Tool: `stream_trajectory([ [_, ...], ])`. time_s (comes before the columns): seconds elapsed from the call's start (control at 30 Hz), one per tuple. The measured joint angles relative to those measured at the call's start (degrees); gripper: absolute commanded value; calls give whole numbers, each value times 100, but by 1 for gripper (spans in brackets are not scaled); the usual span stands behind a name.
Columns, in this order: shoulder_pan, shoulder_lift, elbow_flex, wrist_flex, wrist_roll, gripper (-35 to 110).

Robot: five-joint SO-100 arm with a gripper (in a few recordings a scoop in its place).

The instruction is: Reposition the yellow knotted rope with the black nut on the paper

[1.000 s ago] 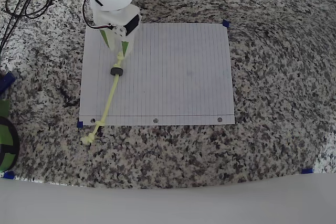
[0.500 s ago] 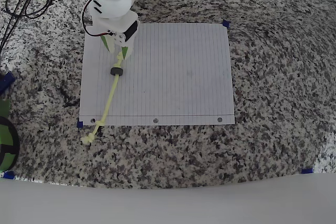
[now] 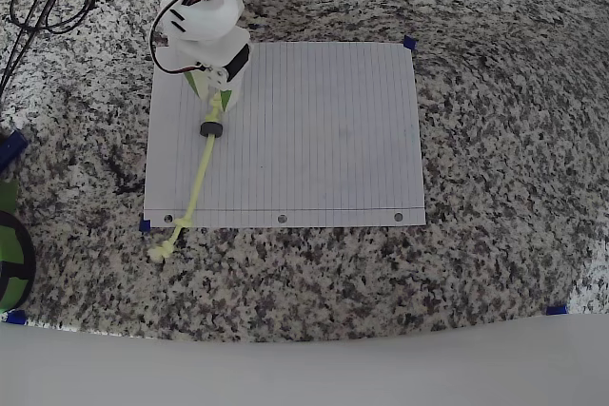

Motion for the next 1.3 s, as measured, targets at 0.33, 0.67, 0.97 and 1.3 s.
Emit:
stream_trajectory([
  [0.33,-9,-18,0,-9,-26,0],
  [0.67,18,1081,0,70,-1564,0],
  [0.97,-202,2646,0,176,-3876,0],
  [1.3,88,4122,343,431,-7330,0],
])
